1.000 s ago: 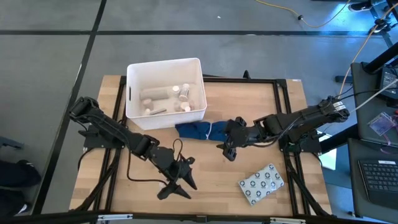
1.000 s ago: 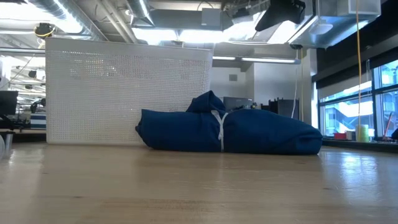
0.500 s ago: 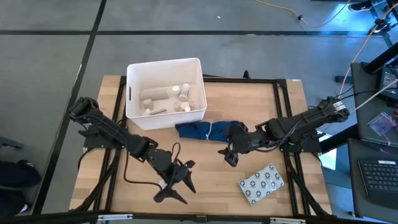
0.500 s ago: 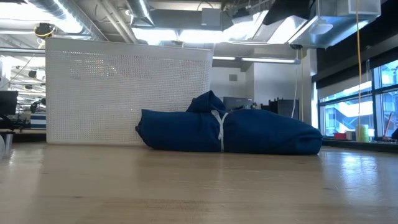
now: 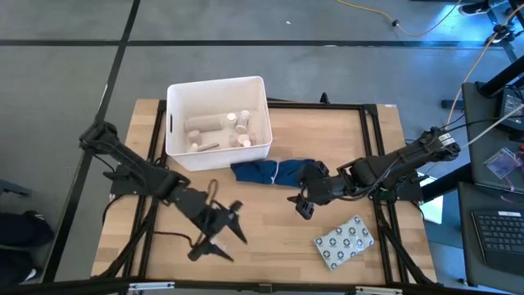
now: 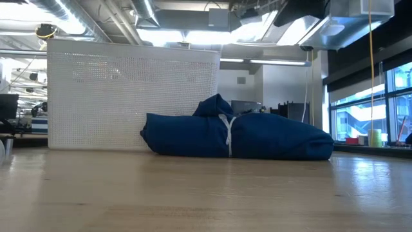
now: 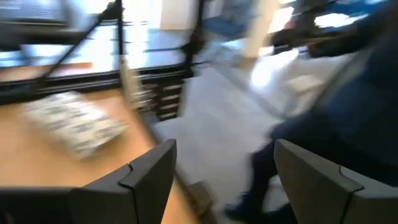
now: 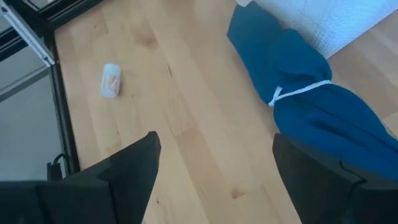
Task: Pick & place medical supplies in basket/bin
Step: Put the transparent pill bottle into the white container
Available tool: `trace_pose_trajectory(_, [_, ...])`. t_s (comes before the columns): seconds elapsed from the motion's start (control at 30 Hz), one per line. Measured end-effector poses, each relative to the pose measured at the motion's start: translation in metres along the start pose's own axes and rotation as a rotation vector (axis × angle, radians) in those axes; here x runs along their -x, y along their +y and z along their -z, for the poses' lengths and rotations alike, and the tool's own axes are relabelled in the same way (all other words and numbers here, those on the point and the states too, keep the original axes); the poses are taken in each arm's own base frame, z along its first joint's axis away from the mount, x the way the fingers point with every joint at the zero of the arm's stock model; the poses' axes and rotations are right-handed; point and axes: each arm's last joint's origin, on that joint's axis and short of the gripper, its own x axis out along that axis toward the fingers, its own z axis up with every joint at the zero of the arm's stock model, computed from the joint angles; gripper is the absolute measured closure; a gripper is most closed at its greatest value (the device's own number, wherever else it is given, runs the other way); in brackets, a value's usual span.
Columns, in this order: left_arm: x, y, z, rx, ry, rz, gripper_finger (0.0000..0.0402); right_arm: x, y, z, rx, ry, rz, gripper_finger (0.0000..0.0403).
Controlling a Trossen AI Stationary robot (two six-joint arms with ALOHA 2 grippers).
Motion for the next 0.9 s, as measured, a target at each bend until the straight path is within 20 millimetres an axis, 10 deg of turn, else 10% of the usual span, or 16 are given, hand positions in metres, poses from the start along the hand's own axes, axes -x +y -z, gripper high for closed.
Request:
trace_pose_trajectory(0.13, [0.022,-0.013,0.009,-0.022,-0.014,-0.149,0.0139,0.001,0.003,0.003,0.01,0.004,-0.009,0.0093])
trace_pose_trajectory(0.5, [0.054,-0.012,0.096,0.062,-0.137,0.109,0.0139,0.002,0.001,0.001,0.016,-0.056,0.048,0.0093])
trace_pose_trajectory(0.9, [0.062,-0.001,0.187,0.086,-0.064,-0.355,0.0139,0.002,0.001,0.001,-0.012,-0.061,0.049,0.0093])
